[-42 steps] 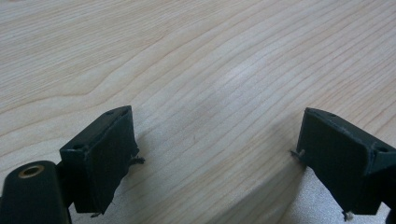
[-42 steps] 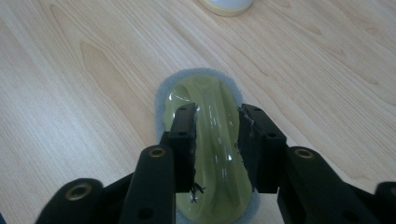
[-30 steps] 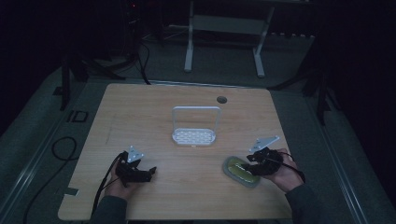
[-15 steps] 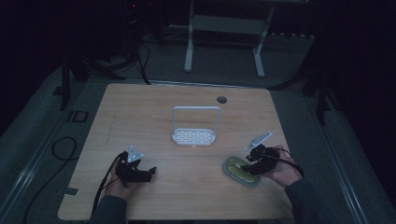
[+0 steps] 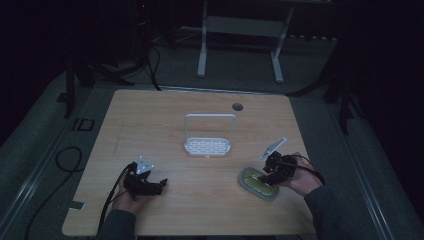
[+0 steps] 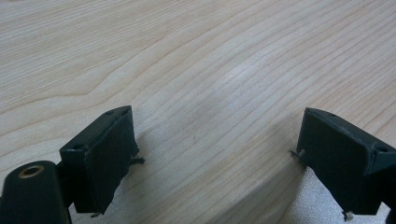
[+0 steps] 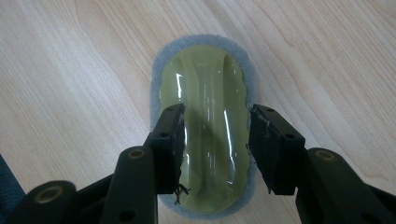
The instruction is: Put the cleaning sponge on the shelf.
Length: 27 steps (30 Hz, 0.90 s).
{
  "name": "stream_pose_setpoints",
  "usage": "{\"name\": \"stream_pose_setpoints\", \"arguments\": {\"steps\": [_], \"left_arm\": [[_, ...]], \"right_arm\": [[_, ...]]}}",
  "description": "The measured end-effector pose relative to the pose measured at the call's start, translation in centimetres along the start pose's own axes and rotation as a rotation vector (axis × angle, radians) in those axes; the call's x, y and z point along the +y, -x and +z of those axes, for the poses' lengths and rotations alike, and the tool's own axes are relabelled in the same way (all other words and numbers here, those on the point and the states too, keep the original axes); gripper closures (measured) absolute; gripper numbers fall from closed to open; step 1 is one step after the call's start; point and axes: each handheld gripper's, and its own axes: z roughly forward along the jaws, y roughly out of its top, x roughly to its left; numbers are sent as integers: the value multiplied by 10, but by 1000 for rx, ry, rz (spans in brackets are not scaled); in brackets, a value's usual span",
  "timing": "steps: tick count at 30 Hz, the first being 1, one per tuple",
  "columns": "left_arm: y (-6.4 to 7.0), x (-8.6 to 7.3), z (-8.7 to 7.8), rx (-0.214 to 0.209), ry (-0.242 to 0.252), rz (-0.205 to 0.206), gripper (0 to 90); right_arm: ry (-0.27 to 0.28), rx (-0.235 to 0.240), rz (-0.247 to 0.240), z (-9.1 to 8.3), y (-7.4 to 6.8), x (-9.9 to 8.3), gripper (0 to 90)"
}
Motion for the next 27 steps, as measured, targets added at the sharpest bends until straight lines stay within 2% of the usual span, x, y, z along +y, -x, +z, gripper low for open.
{"name": "stream_pose_setpoints", "arguments": {"steps": [11, 27], "left_arm": [[0, 0, 0, 1, -1, 3, 118], [0, 0, 0, 0, -1, 1, 118]], "right_arm": [[-67, 36, -12, 2, 2, 7, 553], [-171, 55, -38, 8, 4, 19, 571]]}}
